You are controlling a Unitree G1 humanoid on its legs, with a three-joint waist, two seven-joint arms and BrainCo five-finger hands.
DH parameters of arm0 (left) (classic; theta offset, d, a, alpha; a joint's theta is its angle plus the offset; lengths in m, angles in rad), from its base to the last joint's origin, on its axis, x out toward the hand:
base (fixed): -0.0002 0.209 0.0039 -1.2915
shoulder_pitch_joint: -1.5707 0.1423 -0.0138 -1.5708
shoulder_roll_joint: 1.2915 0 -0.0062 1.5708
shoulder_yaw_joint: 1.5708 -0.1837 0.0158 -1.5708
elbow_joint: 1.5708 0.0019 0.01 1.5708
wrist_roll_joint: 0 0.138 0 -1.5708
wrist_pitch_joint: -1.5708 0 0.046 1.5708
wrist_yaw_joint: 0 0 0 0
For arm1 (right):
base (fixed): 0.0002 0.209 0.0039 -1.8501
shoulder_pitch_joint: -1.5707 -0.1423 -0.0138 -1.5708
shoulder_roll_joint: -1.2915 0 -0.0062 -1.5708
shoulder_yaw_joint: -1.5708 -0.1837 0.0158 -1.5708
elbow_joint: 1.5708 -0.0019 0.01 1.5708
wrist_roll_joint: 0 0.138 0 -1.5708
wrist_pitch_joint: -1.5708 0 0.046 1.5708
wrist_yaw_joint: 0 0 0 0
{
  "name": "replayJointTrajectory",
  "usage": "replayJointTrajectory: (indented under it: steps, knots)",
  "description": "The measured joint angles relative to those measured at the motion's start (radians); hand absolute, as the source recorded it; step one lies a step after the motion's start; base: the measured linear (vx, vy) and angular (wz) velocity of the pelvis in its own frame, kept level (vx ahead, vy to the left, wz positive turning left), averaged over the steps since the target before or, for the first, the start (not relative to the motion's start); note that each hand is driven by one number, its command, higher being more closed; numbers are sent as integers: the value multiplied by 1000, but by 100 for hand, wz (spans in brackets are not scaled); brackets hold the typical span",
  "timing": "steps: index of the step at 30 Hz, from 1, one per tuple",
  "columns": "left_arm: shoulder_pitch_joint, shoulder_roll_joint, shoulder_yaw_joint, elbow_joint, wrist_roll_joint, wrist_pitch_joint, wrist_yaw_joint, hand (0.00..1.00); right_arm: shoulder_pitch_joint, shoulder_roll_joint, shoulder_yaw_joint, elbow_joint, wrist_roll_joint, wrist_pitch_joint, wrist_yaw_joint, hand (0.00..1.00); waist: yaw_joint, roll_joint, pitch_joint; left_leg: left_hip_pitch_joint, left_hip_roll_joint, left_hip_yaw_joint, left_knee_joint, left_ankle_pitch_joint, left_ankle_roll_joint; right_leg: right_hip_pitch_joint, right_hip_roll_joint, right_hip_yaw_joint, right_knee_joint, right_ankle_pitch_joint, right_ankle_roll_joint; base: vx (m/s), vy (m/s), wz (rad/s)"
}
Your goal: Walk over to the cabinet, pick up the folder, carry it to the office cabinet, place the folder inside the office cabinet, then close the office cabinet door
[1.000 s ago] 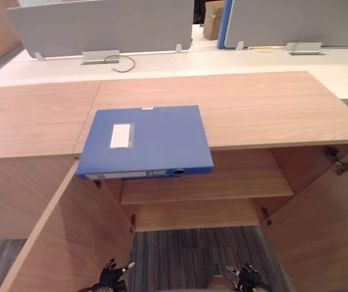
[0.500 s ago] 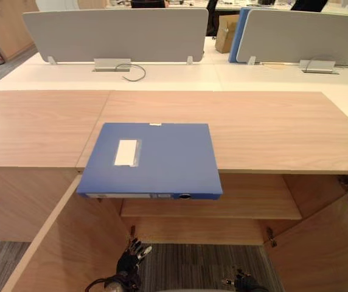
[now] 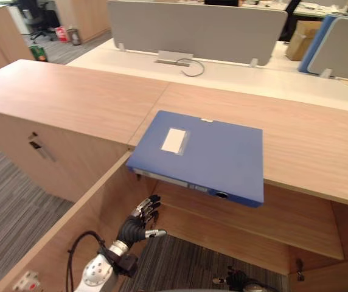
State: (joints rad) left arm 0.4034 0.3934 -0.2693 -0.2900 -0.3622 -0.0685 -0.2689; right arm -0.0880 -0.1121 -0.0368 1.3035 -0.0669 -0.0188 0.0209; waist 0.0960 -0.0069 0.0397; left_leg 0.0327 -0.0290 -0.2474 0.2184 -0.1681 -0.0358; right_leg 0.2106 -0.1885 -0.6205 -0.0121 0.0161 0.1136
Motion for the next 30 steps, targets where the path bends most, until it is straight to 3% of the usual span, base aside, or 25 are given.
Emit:
replayJointTrajectory:
  steps: [3, 8, 17, 20, 21, 23, 24, 26, 30]
  knots:
    - [40, 56, 15, -95, -53, -3, -46, 0, -22, -4, 0, 18, -21, -1, 11, 0, 26, -2, 4, -32, -2, -49, 13, 3, -4, 3, 11, -41, 0, -6, -8, -163, -2, 43]
    - [106, 92, 28, -149, -128, -25, -55, 0, -55, -1, 0, 39, -32, -6, 17, 0, 66, -17, 34, -64, -15, -105, 13, 31, -14, 5, 17, -66, -4, -20, -10, -167, -7, 37]
    - [226, 105, 199, -220, -221, -83, -26, 0, -66, 8, -23, 72, -32, -15, 15, 0, 98, -47, 45, -102, -4, -139, -6, 73, -30, -23, 38, -90, -5, -14, -20, -117, 13, 11]
    - [203, 26, 339, -288, -238, -105, 4, 0, -48, 10, -68, 73, -32, -18, 13, 0, 101, -56, 41, -102, 0, -136, -9, 73, -31, -25, 41, -88, -8, -14, -20, -11, 13, -2]
    - [152, -56, 427, -332, -248, -150, 53, 0, -30, 11, -102, 73, -32, -21, 7, 0, 107, -58, 40, -102, 2, -135, -11, 74, -32, -26, 43, -87, -9, -13, -20, 0, 0, 0]
    - [81, -160, 491, -388, -264, -196, 120, 0, -14, 13, -131, 73, -32, -20, 2, 0, 108, -59, 39, -97, 1, -138, -8, 78, -37, -24, 42, -87, -9, -13, -21, 3, 17, 0]
    - [38, -206, 490, -411, -266, -228, 158, 0, -1, 15, -138, 70, -32, -19, -4, 0, 108, -59, 37, -98, 4, -137, -8, 78, -38, -24, 44, -87, -10, -13, -21, 0, 0, 0]
    - [-21, -246, 460, -418, -255, -246, 211, 0, 5, 22, -137, 71, -32, -12, -4, 0, 103, -59, 37, -93, 7, -136, -14, 81, -41, -24, 47, -87, -11, -13, -21, 0, 0, 0]
    - [-131, -284, 358, -418, -156, -244, 316, 0, 3, 45, -121, 63, -32, -2, -3, 0, 80, -61, 33, -82, 21, -126, -36, 88, -45, -22, 51, -75, -17, -9, -27, -48, 16, -10]
